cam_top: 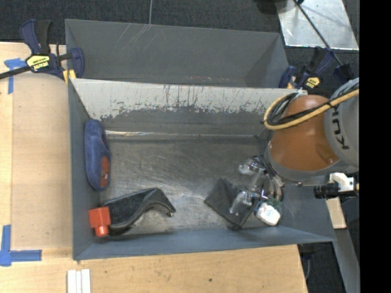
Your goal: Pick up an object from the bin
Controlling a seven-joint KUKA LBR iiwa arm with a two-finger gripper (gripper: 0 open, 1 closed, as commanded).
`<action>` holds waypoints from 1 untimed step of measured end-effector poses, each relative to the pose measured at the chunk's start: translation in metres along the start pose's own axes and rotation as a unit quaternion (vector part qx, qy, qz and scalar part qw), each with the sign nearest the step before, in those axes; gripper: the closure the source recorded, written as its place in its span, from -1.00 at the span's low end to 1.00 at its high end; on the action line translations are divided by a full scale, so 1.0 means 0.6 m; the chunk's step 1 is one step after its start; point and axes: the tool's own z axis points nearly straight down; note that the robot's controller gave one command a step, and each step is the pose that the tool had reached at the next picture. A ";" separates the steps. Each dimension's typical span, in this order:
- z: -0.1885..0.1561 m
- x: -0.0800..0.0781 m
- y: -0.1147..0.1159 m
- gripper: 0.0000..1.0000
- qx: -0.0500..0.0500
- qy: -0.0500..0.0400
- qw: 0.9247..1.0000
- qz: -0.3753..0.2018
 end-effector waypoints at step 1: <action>0.055 0.008 -0.007 -1.00 -0.001 -0.003 0.999 0.033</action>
Offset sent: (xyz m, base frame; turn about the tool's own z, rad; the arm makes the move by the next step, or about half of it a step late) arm -0.0079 -0.0016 -0.0359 0.0677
